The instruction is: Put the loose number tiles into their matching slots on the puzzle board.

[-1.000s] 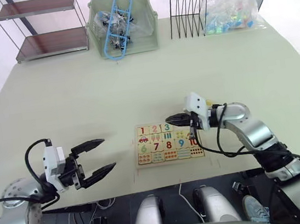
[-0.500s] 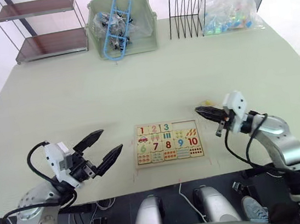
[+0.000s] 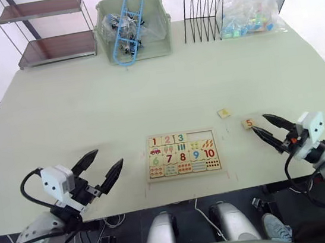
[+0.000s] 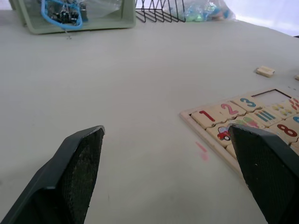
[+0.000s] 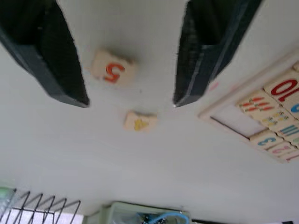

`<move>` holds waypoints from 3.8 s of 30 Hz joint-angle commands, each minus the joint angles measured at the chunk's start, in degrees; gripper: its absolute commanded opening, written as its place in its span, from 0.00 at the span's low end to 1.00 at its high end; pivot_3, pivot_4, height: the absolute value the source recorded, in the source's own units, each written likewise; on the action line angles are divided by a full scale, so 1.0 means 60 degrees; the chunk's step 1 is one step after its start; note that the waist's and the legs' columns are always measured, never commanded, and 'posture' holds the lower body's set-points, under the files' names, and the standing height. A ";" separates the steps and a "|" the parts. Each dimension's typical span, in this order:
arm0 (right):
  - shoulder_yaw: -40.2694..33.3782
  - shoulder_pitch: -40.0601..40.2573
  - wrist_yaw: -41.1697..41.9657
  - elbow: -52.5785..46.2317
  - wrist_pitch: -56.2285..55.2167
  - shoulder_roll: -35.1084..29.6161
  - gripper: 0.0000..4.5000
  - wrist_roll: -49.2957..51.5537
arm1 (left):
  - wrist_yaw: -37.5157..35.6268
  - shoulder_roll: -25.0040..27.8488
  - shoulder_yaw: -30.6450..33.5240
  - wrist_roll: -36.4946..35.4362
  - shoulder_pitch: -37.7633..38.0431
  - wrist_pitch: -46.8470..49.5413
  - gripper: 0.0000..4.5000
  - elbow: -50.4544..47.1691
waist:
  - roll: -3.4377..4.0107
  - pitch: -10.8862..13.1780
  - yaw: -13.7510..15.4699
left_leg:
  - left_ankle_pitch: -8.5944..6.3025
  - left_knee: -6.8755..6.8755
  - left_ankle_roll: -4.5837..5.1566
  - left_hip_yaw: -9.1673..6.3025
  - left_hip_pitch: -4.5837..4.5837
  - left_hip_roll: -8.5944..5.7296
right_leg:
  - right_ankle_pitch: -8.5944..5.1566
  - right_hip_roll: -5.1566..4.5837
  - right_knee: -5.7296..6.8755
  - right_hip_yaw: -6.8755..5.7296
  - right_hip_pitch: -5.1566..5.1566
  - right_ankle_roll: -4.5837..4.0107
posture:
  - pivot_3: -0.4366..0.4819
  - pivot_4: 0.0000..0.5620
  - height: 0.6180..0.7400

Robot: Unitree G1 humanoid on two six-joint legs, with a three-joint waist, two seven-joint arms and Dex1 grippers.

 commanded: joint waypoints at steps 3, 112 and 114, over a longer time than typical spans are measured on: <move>-0.0770 0.1007 0.0079 -0.0542 -0.0487 0.0016 0.99 0.0525 | -0.0059 -0.0076 0.0478 0.0080 0.0230 -0.0561 1.00 -0.0060 | 0.0001 -0.0001 0.0022 | -0.0001 -0.0002 0.0000 0.0002 0.0026 0.0000 | -0.0025 0.0000 -0.0004 0.0001 0.0026 -0.0035 | 0.48 0.27 1.00; 0.4845 -1.1599 0.5915 1.2714 -0.3888 -0.0786 0.99 -0.4750 | -0.7692 0.3139 0.0448 -0.1193 -0.2202 -0.0961 1.00 0.3043 | 0.0046 0.0045 -0.0038 | -0.0002 -0.0021 0.0000 0.0021 0.0122 0.0011 | -0.0022 -0.0009 -0.0010 0.0006 0.0107 -0.0040 | 0.48 0.27 1.00; 0.4905 -1.1907 0.5919 1.3017 -0.3867 -0.0588 0.99 -0.4963 | -0.7660 0.3118 0.0472 -0.1175 -0.2148 -0.0985 1.00 0.2998 | 0.0048 0.0047 -0.0053 | -0.0002 -0.0021 0.0000 0.0020 0.0120 0.0011 | -0.0022 -0.0017 -0.0010 0.0006 0.0108 -0.0040 | 0.48 0.27 1.00</move>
